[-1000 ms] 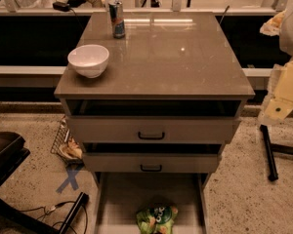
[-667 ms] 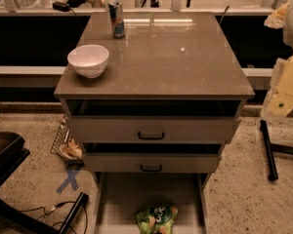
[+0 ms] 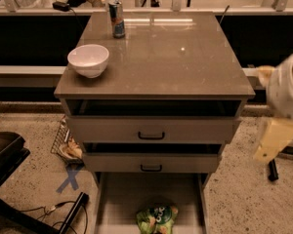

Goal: Pick green rice chip bag from bottom drawer and place on counter

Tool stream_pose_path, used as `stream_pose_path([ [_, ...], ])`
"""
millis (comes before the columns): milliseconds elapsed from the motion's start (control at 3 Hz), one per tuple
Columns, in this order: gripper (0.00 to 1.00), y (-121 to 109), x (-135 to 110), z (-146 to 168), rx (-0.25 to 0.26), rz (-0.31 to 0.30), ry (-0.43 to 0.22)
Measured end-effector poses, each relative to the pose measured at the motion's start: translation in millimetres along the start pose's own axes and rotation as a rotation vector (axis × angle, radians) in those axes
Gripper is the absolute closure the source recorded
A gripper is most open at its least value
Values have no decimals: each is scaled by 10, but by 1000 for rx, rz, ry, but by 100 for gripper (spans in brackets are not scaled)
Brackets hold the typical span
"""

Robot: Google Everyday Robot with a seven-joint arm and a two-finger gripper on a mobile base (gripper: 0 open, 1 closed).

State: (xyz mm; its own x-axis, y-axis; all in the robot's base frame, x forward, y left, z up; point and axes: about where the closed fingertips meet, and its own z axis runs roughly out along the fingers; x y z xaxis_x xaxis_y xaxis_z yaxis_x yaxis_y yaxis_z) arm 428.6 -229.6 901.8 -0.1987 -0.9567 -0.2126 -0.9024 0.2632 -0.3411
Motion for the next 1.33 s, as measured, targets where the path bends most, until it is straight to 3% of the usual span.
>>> stream_pose_path([
  [333,0,363,300,582,-6,-15,9],
  [667,0,768,552,1487,-66,-2,3],
  [1000,0,717,569,1806,-17,5,-29],
  [1333,0,717,569,1806,-17,5,-29],
])
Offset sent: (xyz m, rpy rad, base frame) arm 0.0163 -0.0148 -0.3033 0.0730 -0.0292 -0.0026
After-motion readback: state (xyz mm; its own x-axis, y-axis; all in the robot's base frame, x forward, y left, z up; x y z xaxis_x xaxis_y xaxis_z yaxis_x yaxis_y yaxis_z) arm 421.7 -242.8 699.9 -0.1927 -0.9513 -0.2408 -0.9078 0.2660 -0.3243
